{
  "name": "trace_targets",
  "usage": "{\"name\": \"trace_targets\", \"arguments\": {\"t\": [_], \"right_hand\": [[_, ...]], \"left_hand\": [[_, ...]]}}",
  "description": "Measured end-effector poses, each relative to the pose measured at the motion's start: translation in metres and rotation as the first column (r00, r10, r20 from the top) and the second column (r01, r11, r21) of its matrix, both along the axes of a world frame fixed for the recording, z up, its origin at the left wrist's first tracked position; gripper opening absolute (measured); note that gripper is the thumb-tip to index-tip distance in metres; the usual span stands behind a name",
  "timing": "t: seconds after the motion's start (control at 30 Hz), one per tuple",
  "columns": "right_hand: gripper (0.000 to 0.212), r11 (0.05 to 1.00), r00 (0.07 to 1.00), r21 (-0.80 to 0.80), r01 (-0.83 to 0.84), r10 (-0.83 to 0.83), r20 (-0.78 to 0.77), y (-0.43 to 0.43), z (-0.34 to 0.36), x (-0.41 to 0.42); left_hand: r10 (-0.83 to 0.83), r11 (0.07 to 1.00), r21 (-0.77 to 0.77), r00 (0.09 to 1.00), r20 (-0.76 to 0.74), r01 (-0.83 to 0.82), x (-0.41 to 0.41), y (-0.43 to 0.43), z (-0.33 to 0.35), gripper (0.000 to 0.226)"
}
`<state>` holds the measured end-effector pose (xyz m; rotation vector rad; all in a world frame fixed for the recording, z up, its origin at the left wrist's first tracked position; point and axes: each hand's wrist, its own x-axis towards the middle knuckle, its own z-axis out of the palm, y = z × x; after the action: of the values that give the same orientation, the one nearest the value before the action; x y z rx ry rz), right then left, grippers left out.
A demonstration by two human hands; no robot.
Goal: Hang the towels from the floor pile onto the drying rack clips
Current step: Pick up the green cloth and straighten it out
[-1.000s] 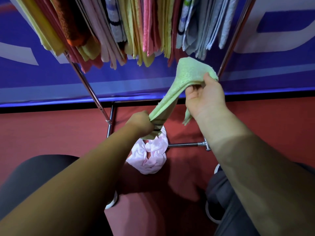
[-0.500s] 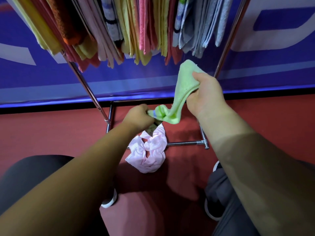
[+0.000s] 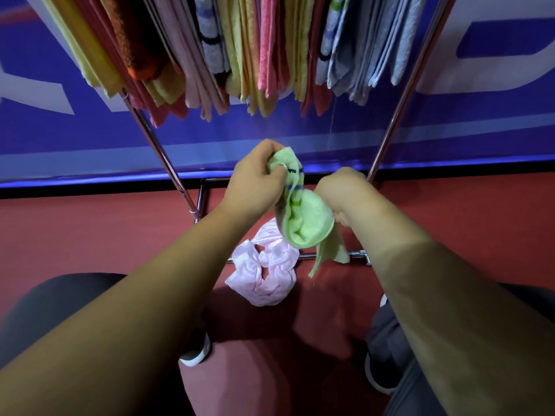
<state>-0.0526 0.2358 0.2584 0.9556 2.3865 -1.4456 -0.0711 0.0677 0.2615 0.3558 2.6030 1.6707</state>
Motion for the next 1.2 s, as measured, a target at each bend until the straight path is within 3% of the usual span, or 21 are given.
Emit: {"name": "trace_targets", "arguments": {"t": [0.07,0.23,0.3,0.37,0.43,0.53,0.6,0.67,0.73,0.8,0.9,1.07,1.2], "right_hand": [[0.051,0.995,1.000,-0.100,-0.018,0.018,-0.005,-0.007,0.000,0.002],[0.020,0.870,0.996,-0.489,-0.067,0.034,-0.077,-0.024,0.006,0.006],[0.045,0.806,0.990,-0.578,-0.132,0.084,-0.110,-0.025,0.006,0.005],[0.056,0.736,0.973,-0.637,-0.230,0.161,-0.165,-0.028,0.007,0.007],[0.049,0.737,0.962,-0.619,-0.273,0.201,-0.185,-0.028,0.005,0.009],[0.024,0.810,0.951,-0.499,-0.307,0.245,-0.187,-0.029,0.002,0.011],[0.010,0.865,0.956,-0.412,-0.286,0.229,-0.183,-0.032,0.001,0.011],[0.018,0.891,0.961,-0.367,-0.268,0.220,-0.168,-0.036,0.002,0.011],[0.045,0.900,0.963,-0.346,-0.266,0.232,-0.138,-0.037,0.000,0.008],[0.058,0.911,0.966,-0.323,-0.257,0.233,-0.111,-0.035,-0.002,0.004],[0.054,0.915,0.977,-0.341,-0.215,0.196,-0.089,-0.032,-0.002,0.003],[0.066,0.905,0.982,-0.383,-0.188,0.181,-0.053,-0.031,0.002,0.005],[0.040,0.871,0.973,-0.439,-0.223,0.226,-0.047,-0.031,0.008,0.008]], "left_hand": [[-0.044,0.996,-0.075,0.999,-0.008,0.043,0.000,-0.002,0.002,0.025],[-0.073,0.997,0.013,0.992,0.099,0.072,-0.010,-0.013,0.006,0.022],[-0.061,0.997,0.063,0.988,0.140,0.053,-0.015,-0.018,0.007,0.015],[-0.054,0.994,0.103,0.977,0.208,0.033,-0.018,-0.021,0.009,0.017],[-0.045,0.985,0.172,0.950,0.308,-0.009,-0.020,-0.024,0.012,0.025],[-0.039,0.924,0.355,0.890,0.455,-0.141,-0.027,-0.028,0.018,0.011],[-0.038,0.903,0.385,0.858,0.513,-0.190,-0.031,-0.032,0.020,0.019],[-0.104,0.919,0.377,0.852,0.514,-0.116,-0.032,-0.039,0.020,0.031],[-0.198,0.930,0.367,0.847,0.494,0.004,-0.030,-0.045,0.017,0.039],[-0.221,0.941,0.333,0.852,0.474,0.059,-0.031,-0.050,0.013,0.039],[-0.185,0.949,0.314,0.873,0.452,0.038,-0.035,-0.056,0.009,0.029],[-0.234,0.941,0.321,0.886,0.400,0.104,-0.034,-0.059,0.013,0.029],[-0.203,0.938,0.341,0.899,0.387,0.065,-0.032,-0.054,0.014,0.007]]}}
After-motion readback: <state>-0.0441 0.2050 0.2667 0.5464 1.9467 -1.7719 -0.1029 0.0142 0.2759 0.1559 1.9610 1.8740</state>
